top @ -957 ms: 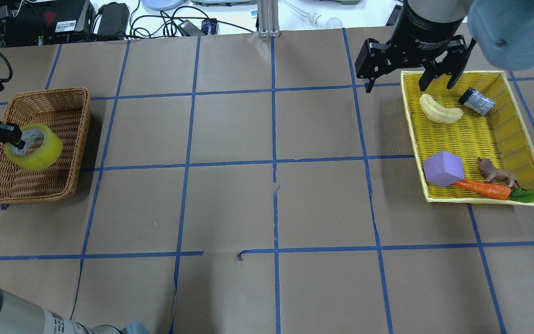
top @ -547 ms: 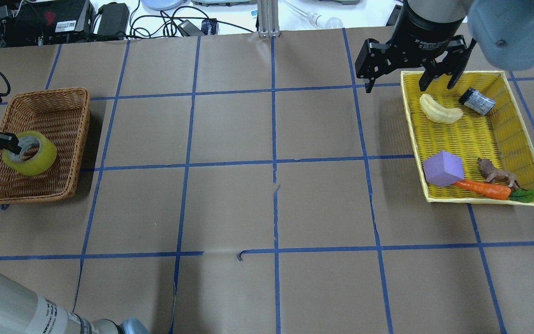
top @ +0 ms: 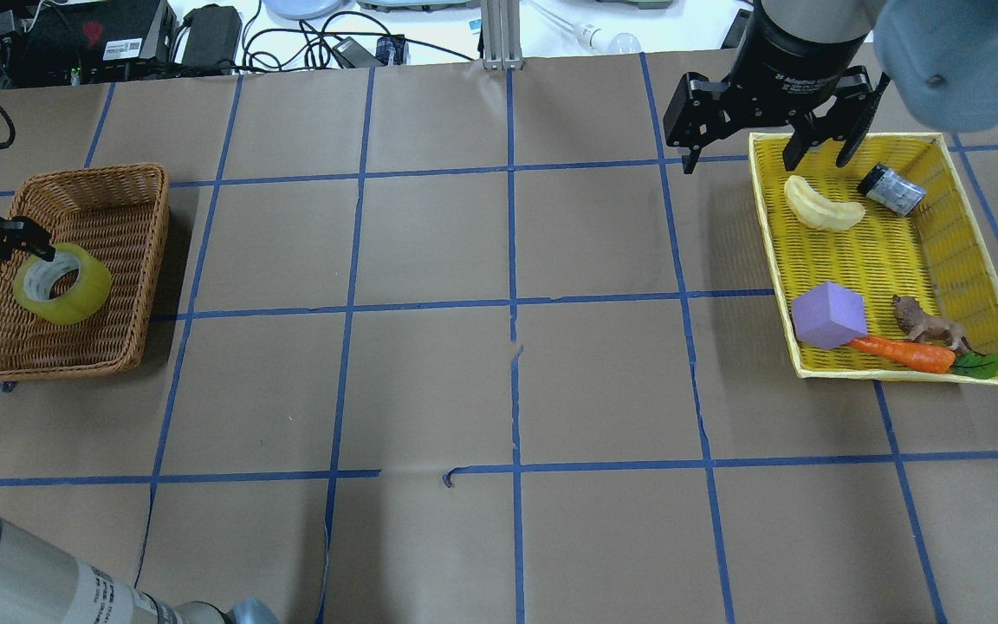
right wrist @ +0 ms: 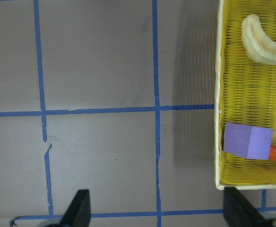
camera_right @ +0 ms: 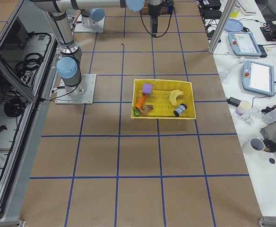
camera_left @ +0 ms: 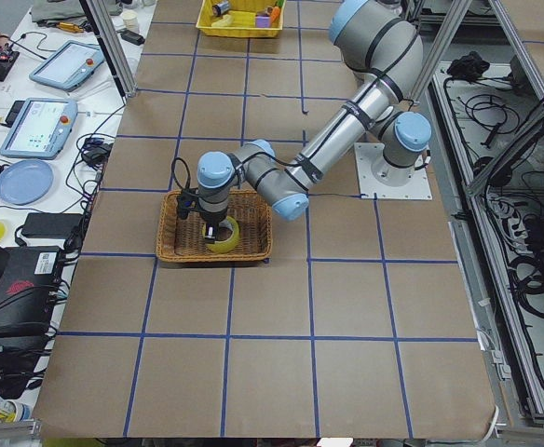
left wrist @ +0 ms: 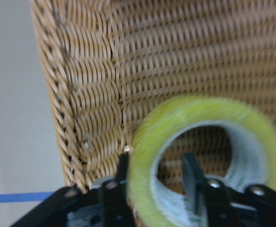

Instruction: Transfer tape with both arms

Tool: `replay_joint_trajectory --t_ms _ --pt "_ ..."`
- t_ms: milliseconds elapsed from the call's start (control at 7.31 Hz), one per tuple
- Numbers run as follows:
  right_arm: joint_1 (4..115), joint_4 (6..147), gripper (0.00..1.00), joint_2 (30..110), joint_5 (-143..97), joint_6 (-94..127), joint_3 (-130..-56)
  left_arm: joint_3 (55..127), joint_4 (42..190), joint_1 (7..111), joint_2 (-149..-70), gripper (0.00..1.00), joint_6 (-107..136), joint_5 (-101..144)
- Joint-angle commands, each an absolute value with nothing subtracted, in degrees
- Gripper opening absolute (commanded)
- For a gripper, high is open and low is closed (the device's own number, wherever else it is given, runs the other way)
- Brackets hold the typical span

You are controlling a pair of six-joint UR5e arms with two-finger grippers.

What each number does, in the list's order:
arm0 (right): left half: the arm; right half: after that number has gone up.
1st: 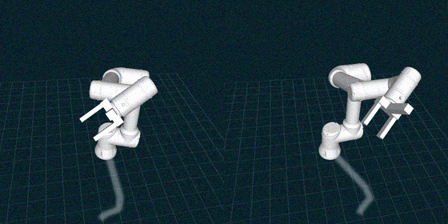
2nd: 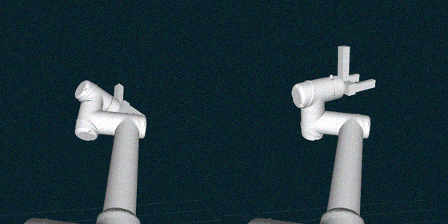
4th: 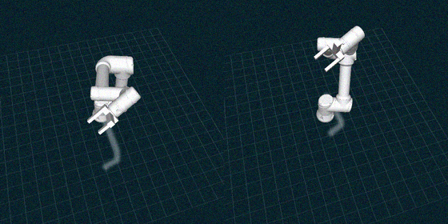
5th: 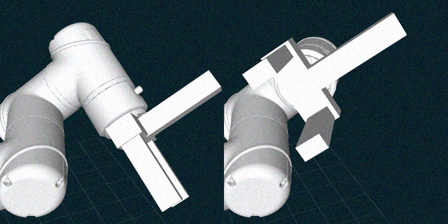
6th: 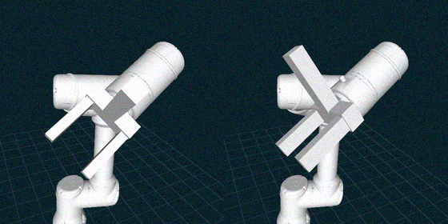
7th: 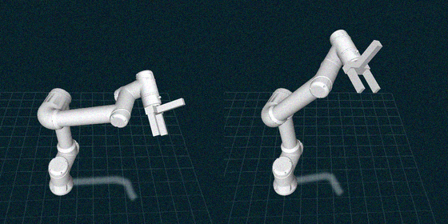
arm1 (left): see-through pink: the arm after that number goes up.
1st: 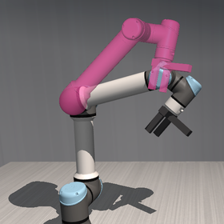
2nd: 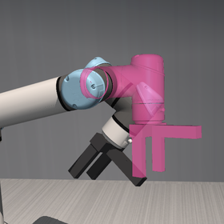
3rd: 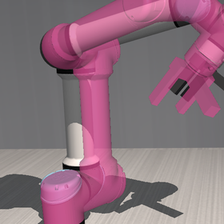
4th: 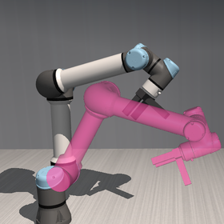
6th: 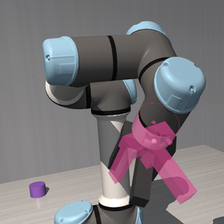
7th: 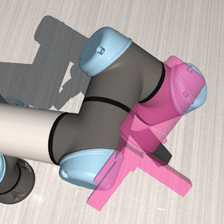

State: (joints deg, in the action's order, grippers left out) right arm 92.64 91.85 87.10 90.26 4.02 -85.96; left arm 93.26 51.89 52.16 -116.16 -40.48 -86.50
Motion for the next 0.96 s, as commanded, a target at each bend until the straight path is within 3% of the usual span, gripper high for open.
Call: replay_joint_trajectory --t_ms 0,821 --pt "92.64 91.85 1.0 87.01 90.26 3.96 -85.96 93.16 57.18 55.88 -111.12 1.0 -33.63 -85.96" --pt "92.64 91.85 1.0 87.1 90.18 4.13 -85.96 93.08 78.1 78.36 -96.88 1.0 -9.53 -86.57"
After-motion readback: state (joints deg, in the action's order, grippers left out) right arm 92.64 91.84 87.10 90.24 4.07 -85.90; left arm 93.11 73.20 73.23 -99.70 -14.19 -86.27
